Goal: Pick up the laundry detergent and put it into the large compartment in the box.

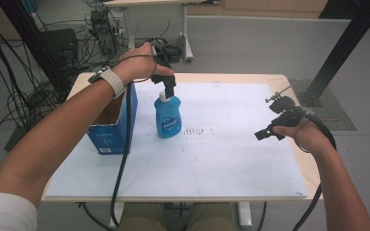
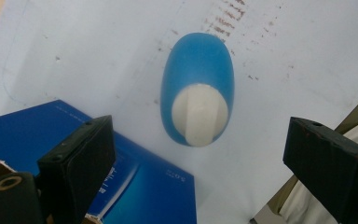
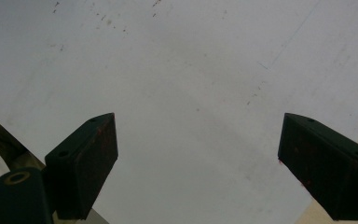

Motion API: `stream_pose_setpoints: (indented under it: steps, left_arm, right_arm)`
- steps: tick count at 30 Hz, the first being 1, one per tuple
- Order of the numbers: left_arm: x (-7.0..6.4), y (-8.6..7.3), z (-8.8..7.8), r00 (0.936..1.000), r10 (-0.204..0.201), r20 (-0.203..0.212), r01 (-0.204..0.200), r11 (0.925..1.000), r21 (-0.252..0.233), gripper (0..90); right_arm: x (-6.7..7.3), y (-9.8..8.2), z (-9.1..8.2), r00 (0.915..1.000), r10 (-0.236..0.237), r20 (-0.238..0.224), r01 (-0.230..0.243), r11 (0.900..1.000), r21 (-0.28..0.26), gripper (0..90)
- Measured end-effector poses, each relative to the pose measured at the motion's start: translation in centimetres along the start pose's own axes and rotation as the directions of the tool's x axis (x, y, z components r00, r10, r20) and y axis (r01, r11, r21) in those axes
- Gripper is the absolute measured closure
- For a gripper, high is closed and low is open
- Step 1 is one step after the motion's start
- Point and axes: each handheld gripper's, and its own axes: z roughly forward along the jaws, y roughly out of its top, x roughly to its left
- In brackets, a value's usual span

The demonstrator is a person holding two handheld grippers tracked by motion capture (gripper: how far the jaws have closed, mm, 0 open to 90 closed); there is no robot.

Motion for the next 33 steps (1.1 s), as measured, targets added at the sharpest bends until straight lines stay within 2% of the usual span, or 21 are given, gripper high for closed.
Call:
stream_pose_setpoints:
  steps: [14, 19, 33]
  left_arm:
    - [-0.5, 0.5, 0.8, 0.9997, 0.008, -0.021, -0.008, 1.0, -0.002, 9.4]
    - [-0.8, 0.4, 1.4, 0.9991, 0.01, -0.041, -0.01, 0.9999, -0.004, 9.8]
    - [-0.8, 0.4, 2.8, 0.9997, -0.009, -0.025, 0.008, 0.9999, -0.006, 8.2]
  right_arm:
    - [-0.1, -0.3, -0.1, 0.9999, 0.01, 0.005, -0.01, 1.0, -0.002, 11.8]
    - [-0.1, -0.4, -0.2, 0.9999, 0.012, 0.007, -0.012, 1.0, -0.005, 11.9]
    - [0.1, -0.4, 0.0, 0.9999, 0.014, 0.005, -0.014, 1.0, -0.005, 11.4]
